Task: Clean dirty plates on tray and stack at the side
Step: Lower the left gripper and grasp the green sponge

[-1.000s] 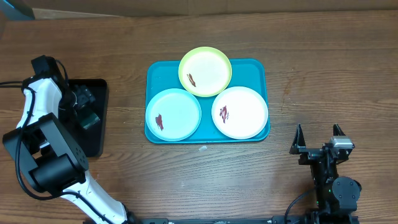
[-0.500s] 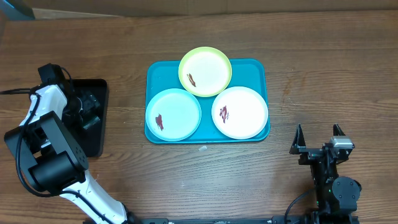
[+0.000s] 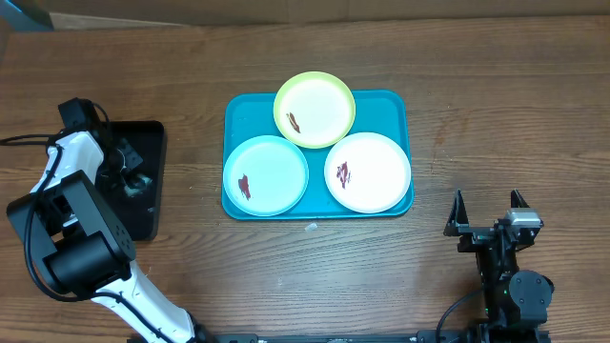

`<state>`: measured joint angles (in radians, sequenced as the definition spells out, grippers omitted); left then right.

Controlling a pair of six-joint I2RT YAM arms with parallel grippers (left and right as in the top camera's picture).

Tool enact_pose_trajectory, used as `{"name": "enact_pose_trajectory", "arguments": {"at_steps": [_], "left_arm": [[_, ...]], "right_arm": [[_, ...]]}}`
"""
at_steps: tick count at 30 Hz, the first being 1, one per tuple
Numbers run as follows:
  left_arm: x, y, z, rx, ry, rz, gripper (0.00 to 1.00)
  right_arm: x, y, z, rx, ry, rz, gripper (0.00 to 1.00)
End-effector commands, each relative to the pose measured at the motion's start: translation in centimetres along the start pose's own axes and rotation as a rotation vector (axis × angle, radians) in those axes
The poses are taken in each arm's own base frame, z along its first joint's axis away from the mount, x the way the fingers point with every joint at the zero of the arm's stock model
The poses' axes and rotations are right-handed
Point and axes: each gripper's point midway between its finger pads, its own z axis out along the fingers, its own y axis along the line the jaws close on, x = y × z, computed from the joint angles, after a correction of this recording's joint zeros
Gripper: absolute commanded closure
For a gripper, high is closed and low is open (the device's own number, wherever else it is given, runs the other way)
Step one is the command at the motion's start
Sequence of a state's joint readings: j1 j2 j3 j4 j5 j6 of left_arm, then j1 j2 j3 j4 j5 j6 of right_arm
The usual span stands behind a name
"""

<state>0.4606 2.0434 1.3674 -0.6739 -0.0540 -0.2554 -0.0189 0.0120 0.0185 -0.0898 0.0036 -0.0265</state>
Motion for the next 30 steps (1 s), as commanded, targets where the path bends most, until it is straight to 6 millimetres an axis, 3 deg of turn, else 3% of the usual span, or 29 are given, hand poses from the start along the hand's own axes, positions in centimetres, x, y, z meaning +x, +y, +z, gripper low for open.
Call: {"name": "enact_pose_trajectory", "arguments": {"at_steps": [1,2,3,4,11,12,17,18,20,21,25,26,28,29,30], "left_arm": [[1.7,0.5,0.9,-0.012,0.058,-0.001,0.86],[1.8,0.5,0.9,-0.014,0.063,-0.001,0.7],[1.9,0.6,0.9,-0.015,0.068,-0.001,0.31],[2.0,0.6,0.9,-0.016,0.073,0.0,0.0],[3.3,0.3,0.8,0.008,0.126,-0.004,0.0],[3.3,0.2,0.8,0.012,0.129,-0.004,0.04],[3.0,0.3,0.8,0.008,0.116,-0.004,0.49],[2.9,0.3,0.8,0.003,0.109,-0.004,0.67],[2.6,0.5,0.9,-0.007,0.097,-0.004,0.9],[2.5,0.5,0.9,-0.007,0.092,-0.004,0.96],[2.4,0.4,0.9,-0.003,0.087,-0.005,0.95],[2.4,0.4,0.9,-0.003,0.087,-0.005,0.84],[2.3,0.4,0.9,-0.003,0.087,-0.004,0.2],[2.3,0.4,0.9,-0.003,0.086,-0.004,0.0],[2.3,0.4,0.9,-0.003,0.087,-0.004,0.0]], "right_arm": [[0.2,0.1,0.0,-0.006,-0.004,-0.004,0.0],[0.2,0.1,0.0,-0.006,-0.004,-0.004,0.0],[0.2,0.1,0.0,-0.006,-0.004,-0.004,0.0],[0.2,0.1,0.0,-0.006,-0.004,-0.004,0.0],[0.2,0.1,0.0,-0.006,-0.004,-0.004,0.0],[0.2,0.1,0.0,-0.006,-0.004,-0.004,0.0],[0.2,0.1,0.0,-0.006,-0.004,-0.004,0.0],[0.2,0.1,0.0,-0.006,-0.004,-0.004,0.0],[0.2,0.1,0.0,-0.006,-0.004,-0.004,0.0],[0.2,0.1,0.0,-0.006,-0.004,-0.004,0.0],[0.2,0.1,0.0,-0.006,-0.004,-0.004,0.0],[0.2,0.1,0.0,-0.006,-0.004,-0.004,0.0],[0.2,0.1,0.0,-0.006,-0.004,-0.004,0.0],[0.2,0.1,0.0,-0.006,-0.004,-0.004,0.0],[0.2,0.1,0.0,-0.006,-0.004,-0.004,0.0]]}}
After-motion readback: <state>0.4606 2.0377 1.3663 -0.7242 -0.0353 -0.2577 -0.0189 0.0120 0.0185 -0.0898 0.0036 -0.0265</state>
